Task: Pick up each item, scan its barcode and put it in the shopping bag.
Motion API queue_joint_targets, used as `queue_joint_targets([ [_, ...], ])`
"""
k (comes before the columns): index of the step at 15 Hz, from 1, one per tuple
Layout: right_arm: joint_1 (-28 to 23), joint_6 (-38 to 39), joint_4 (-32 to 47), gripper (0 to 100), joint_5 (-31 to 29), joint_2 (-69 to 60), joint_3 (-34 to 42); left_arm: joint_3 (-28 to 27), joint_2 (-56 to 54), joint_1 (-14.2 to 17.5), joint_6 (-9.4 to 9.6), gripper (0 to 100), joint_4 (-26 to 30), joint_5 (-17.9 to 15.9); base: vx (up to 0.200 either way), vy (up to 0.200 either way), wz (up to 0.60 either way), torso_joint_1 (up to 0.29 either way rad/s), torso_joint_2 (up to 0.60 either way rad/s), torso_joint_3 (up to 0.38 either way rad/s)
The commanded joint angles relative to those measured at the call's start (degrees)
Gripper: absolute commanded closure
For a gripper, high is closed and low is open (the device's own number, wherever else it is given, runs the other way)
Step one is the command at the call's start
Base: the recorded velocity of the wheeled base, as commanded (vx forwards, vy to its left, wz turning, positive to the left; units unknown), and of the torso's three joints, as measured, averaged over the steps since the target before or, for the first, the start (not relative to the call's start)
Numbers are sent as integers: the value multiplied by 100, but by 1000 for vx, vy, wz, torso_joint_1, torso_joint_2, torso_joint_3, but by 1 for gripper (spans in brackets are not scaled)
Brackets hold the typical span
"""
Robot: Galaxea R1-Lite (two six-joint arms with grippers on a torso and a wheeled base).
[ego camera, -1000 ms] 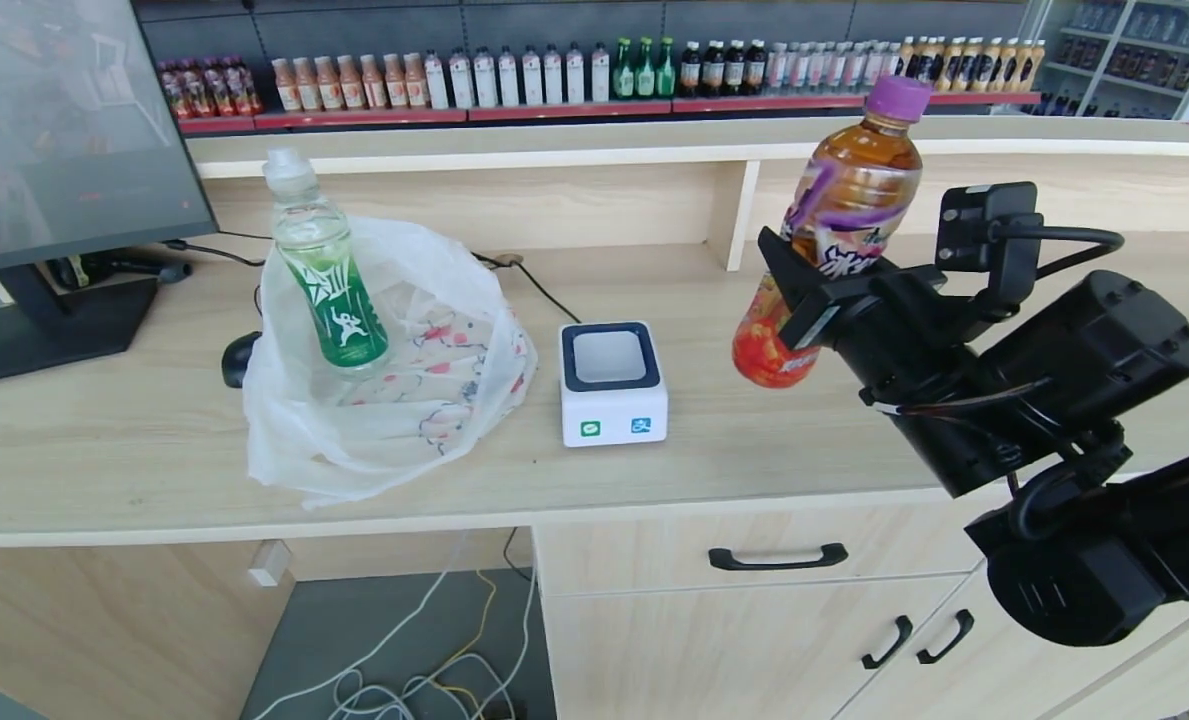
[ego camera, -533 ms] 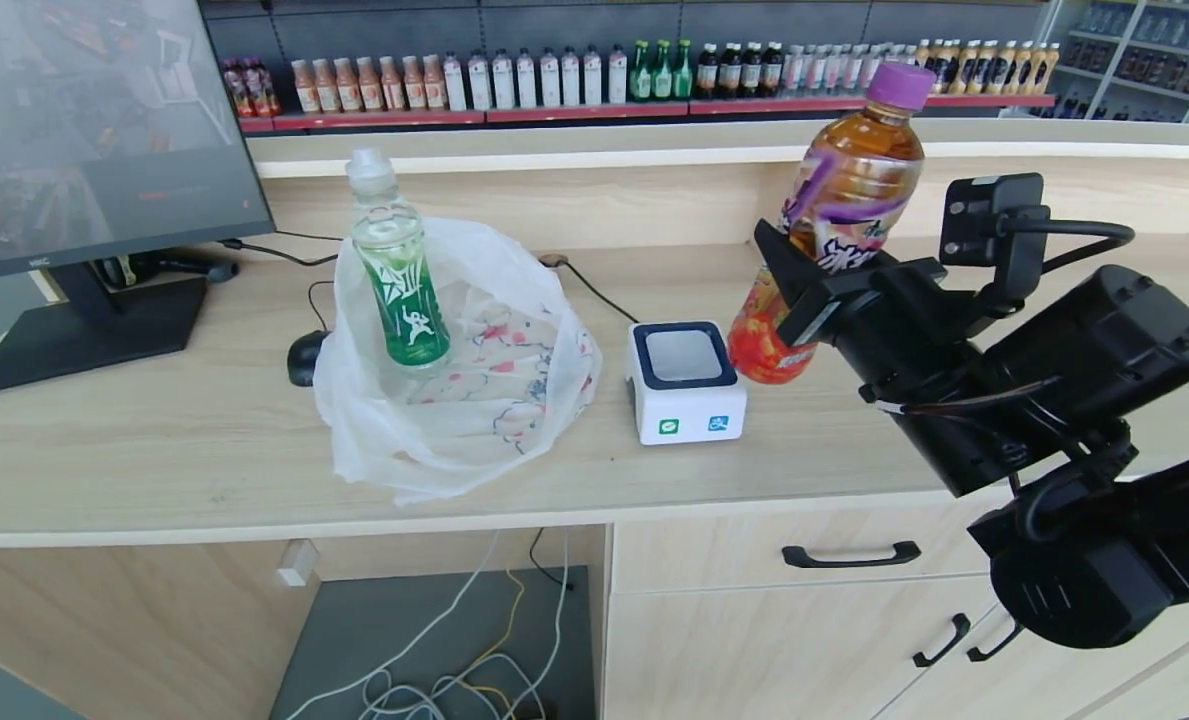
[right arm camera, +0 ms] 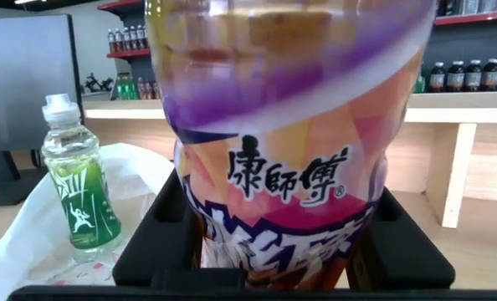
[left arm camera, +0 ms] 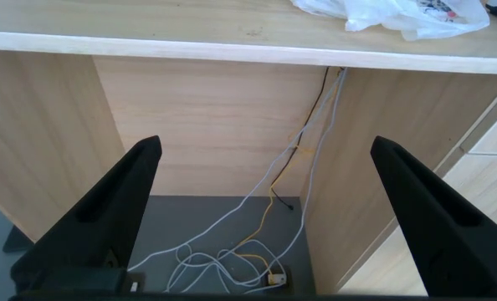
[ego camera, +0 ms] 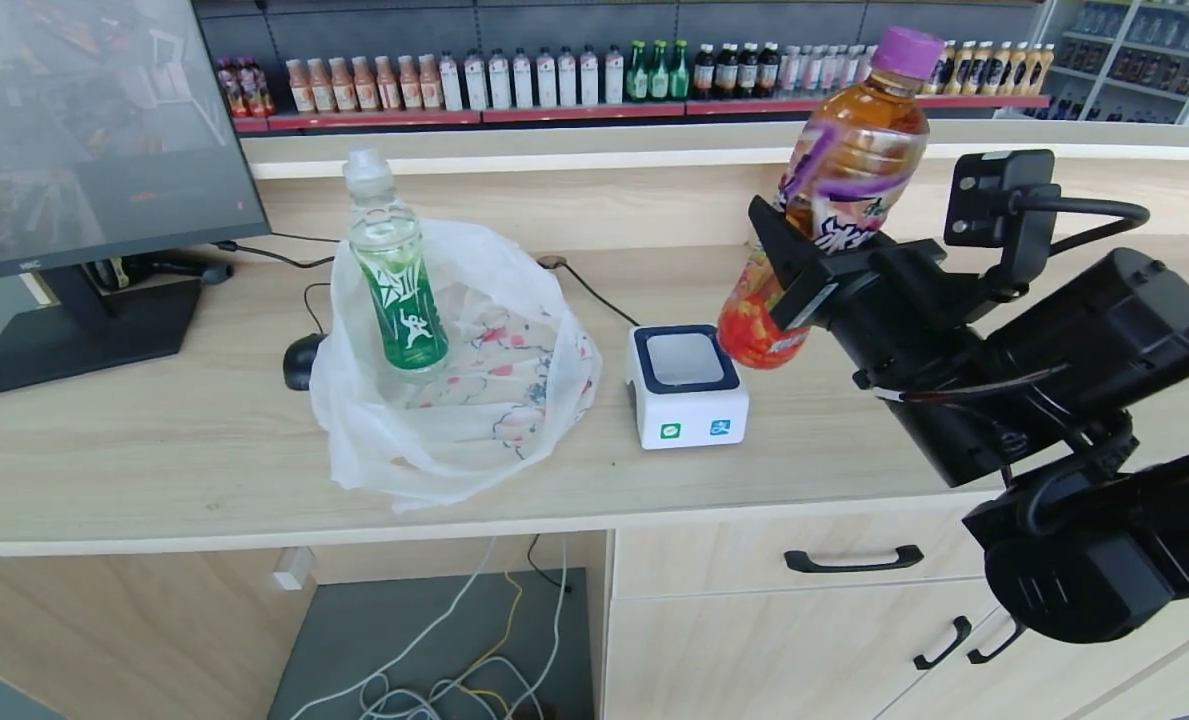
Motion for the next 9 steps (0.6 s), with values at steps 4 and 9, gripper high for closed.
queue_joint_targets([
  [4, 71, 527, 249, 100, -21, 303, -513, 0, -2, 4, 2, 0, -4, -5, 0, 0, 0, 0, 0, 0],
  [9, 202, 1283, 768, 100, -30, 664, -1418, 0, -2, 4, 2, 0, -4, 4, 0, 0, 0, 0, 0, 0],
])
